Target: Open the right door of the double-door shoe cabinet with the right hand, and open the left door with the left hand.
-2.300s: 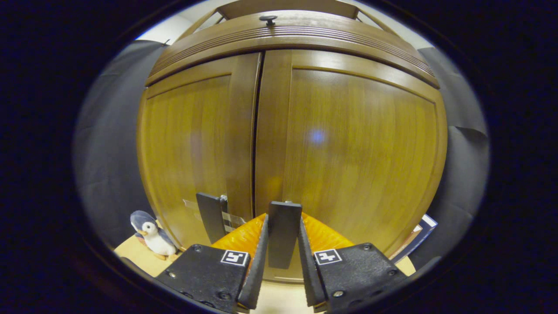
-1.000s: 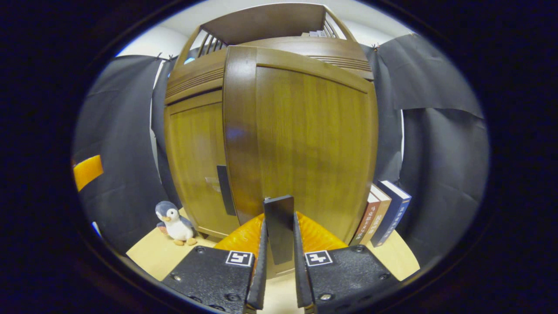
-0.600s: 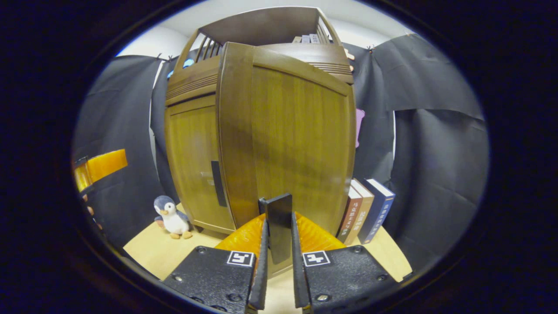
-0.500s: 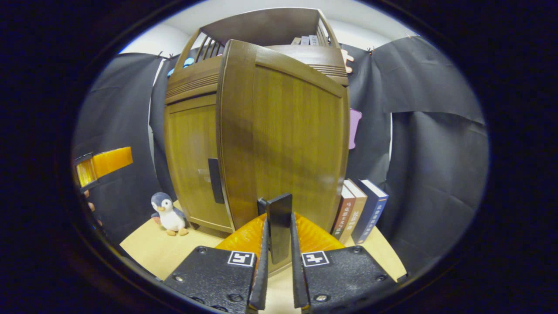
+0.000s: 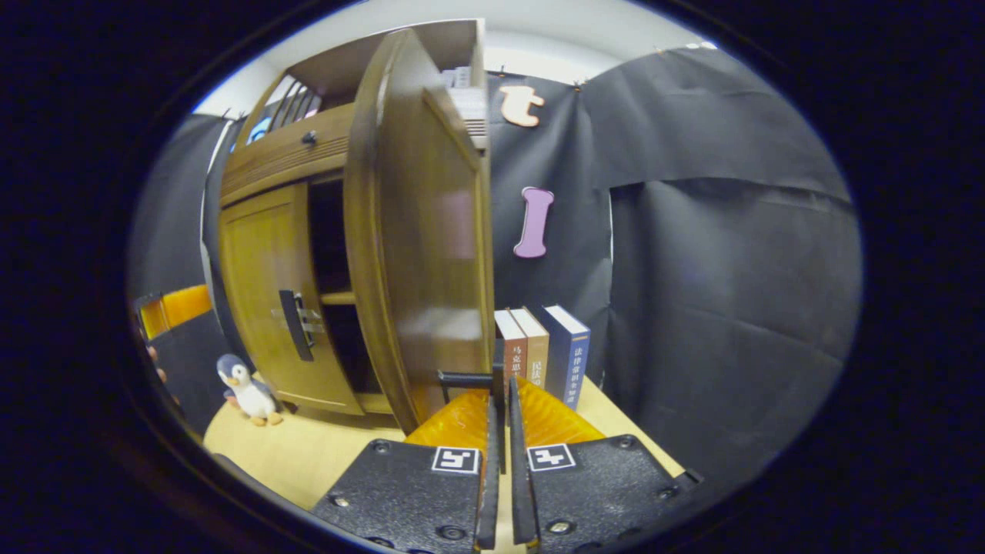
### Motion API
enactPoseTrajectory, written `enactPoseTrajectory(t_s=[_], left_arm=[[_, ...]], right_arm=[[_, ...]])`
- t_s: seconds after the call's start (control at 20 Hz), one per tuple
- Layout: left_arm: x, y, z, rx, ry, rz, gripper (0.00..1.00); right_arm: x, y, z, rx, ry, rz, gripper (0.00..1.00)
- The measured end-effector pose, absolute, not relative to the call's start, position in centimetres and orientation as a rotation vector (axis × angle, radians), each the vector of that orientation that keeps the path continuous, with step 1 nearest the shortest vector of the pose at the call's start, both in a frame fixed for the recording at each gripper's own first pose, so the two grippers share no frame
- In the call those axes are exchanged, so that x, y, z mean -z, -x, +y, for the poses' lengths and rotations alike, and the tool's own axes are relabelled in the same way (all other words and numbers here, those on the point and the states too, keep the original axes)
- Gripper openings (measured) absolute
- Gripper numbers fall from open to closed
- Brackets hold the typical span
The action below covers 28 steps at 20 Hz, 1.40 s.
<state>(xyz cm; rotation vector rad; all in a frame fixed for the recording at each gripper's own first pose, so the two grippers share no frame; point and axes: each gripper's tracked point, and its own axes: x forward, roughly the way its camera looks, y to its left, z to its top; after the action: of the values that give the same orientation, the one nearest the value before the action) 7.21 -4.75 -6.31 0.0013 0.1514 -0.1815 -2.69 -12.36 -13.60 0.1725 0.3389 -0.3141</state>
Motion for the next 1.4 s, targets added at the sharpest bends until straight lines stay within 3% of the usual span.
enactPoseTrajectory(t_s=[0.05,0.45,0.75,0.95,1.0,1.05,1.15,1.2,1.25,1.3,1.4], left_arm=[[6.5,-7.5,-5.1,0.186,0.000,0.156,0.95],[9.0,-11.6,-6.6,0.194,-0.020,0.190,0.95],[12.5,-15.9,-6.9,0.163,0.016,0.231,0.95],[14.4,-19.1,-7.1,0.151,-0.001,0.265,0.94],[14.8,-19.8,-7.2,0.147,-0.008,0.267,1.00],[15.1,-20.5,-6.9,0.134,-0.020,0.268,0.93],[15.4,-21.4,-6.5,0.119,-0.036,0.263,0.93],[15.5,-21.7,-6.4,0.118,-0.045,0.263,0.80],[15.6,-22.2,-6.6,0.121,-0.057,0.265,0.88],[15.8,-22.6,-6.5,0.119,-0.073,0.267,0.88],[16.4,-23.2,-6.5,0.108,-0.095,0.279,0.67]], right_arm=[[13.6,2.6,-12.3,0.305,-0.163,0.340,0.09],[12.9,4.8,-14.4,0.328,-0.119,0.311,0.08],[11.9,6.8,-17.9,0.431,-0.129,0.278,0.08],[11.4,7.3,-17.6,0.402,-0.122,0.264,0.09],[11.2,7.4,-17.6,0.400,-0.109,0.256,0.09],[10.8,7.5,-17.7,0.405,-0.094,0.249,0.09],[10.3,7.8,-17.9,0.411,-0.071,0.237,0.08],[10.1,7.9,-18.1,0.418,-0.066,0.233,0.08],[9.9,8.0,-18.3,0.426,-0.063,0.231,0.08],[9.9,8.1,-18.5,0.436,-0.063,0.232,0.09],[9.9,8.5,-18.8,0.448,-0.068,0.235,0.09]])
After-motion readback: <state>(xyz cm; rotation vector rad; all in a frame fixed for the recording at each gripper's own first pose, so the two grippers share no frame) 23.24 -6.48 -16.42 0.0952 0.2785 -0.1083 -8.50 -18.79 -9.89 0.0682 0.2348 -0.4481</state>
